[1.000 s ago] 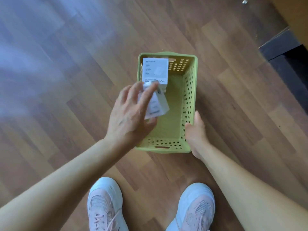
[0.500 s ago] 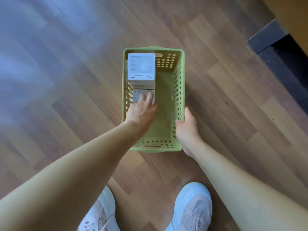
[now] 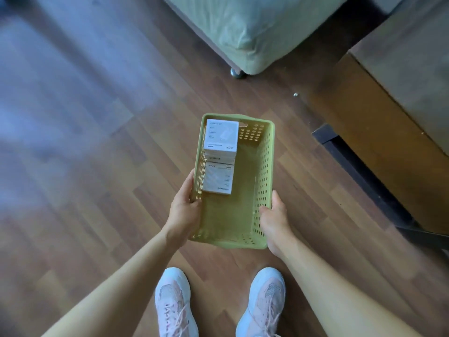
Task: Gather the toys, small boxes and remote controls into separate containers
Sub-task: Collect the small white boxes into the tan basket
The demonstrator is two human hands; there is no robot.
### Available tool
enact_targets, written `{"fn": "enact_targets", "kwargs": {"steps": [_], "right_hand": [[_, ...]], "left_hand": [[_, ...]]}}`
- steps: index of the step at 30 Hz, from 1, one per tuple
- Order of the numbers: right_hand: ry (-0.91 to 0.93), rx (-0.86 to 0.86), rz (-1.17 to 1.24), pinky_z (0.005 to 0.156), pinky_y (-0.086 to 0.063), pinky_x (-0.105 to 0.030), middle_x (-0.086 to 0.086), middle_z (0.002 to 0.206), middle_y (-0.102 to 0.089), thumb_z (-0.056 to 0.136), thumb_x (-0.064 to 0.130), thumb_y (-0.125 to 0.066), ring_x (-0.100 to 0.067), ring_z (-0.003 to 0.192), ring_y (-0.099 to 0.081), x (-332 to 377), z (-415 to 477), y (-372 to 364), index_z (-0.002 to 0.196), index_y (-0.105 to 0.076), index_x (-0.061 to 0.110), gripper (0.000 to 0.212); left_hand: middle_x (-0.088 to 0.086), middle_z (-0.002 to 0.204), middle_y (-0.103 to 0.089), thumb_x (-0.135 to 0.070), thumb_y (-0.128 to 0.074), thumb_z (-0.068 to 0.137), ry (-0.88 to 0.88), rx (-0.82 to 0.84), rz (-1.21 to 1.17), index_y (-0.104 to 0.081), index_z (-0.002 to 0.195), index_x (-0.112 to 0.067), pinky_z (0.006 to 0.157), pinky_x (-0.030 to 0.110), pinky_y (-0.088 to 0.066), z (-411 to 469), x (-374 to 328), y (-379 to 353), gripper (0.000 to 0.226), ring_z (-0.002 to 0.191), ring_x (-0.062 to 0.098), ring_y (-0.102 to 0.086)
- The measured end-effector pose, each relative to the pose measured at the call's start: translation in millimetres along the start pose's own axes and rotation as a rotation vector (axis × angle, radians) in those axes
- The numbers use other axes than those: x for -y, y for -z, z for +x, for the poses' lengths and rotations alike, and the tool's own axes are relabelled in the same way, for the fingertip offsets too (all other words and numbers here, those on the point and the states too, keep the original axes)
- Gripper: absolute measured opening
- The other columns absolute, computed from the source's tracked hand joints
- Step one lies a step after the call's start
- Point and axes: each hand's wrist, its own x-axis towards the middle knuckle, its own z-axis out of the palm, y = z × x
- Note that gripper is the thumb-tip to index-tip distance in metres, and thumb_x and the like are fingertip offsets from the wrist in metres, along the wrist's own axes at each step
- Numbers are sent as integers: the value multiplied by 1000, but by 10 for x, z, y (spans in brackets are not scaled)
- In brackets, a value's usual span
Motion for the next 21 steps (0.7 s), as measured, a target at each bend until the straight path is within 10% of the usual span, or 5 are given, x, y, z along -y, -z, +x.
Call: {"fn": "enact_targets", "kwargs": {"steps": [13,21], "right_hand": [[37,-18,147,80,-58,-38,0,98,-72,92,-7,-35,-18,87,-69,1705,-1924,439,101,-59,24,40],[113,-51,168,99,-50,-47,-2,129,-60,94,1,-36,-22,115,-60,2630,-1892,832,132,-46,19,44]], "left_hand": [[-10,108,-72,10,-48,81,-68,208,-22,-57,119,-51,79,35,-58,-1381,-2331,600,73,100,12,-68],[-1,105,-73,13,-49,82,-132,252,-40,-57,124,-43,64,28,-57,-1314,-3419,341,70,88,16,-71]]}}
